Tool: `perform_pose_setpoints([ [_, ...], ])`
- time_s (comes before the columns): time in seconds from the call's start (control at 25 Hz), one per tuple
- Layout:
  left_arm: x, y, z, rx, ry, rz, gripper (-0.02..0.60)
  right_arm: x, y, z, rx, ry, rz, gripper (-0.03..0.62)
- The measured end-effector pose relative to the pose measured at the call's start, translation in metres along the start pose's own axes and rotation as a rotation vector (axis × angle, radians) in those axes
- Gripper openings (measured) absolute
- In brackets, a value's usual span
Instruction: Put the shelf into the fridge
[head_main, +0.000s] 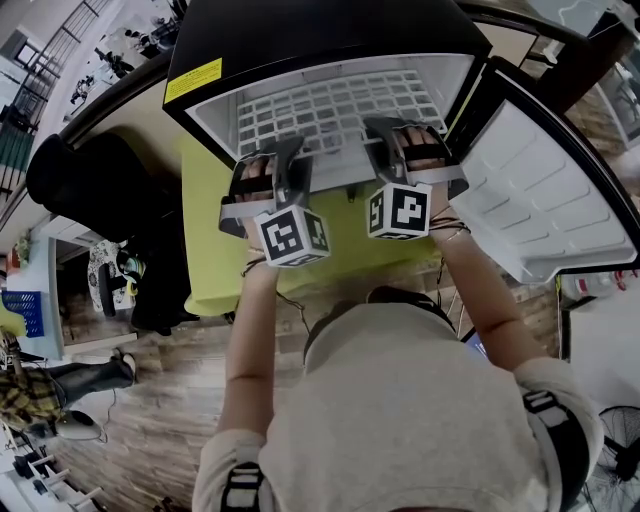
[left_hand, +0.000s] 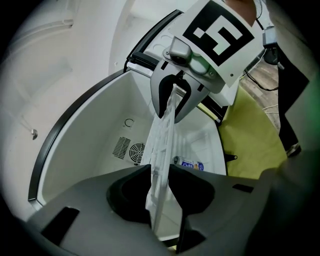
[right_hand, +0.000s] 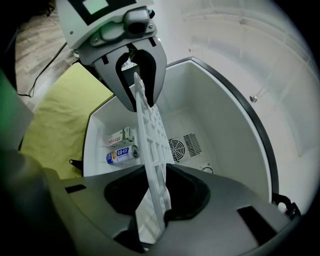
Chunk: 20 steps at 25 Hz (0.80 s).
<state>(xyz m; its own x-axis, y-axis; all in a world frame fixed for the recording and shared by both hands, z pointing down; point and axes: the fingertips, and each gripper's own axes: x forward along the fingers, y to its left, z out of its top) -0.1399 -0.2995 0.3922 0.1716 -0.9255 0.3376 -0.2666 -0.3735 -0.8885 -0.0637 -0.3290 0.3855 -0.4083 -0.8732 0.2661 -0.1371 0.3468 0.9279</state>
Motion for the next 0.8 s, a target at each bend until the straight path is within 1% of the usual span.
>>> perform_pose_setpoints([
  [0.28, -0.014, -0.004, 0.004, -0.025, -0.001, -0.002, 0.117, -0.014, 0.009, 0.001, 0.005, -0.022, 0.002, 0.115],
  [0.48, -0.019, -0.009, 0.0, -0.037, 0.026, -0.009, 0.116, -0.025, 0.007, 0.001, 0.006, -0.026, -0.018, 0.114],
  [0.6, -0.022, -0.009, -0.001, -0.044, 0.038, 0.0, 0.076, -0.028, 0.003, 0.003, 0.0, -0.033, -0.036, 0.1],
  [0.64, -0.023, -0.008, -0.001, -0.045, 0.038, 0.002, 0.072, -0.029, 0.003, 0.003, -0.006, -0.033, -0.037, 0.095],
  [0.72, -0.024, -0.007, 0.0, -0.048, 0.034, 0.006, 0.07, -0.028, 0.004, 0.004, -0.024, -0.031, -0.03, 0.084],
  [0.8, -0.025, -0.005, 0.0, -0.047, 0.031, 0.011, 0.043, -0.028, 0.006, 0.004, -0.036, -0.028, -0.019, 0.065],
])
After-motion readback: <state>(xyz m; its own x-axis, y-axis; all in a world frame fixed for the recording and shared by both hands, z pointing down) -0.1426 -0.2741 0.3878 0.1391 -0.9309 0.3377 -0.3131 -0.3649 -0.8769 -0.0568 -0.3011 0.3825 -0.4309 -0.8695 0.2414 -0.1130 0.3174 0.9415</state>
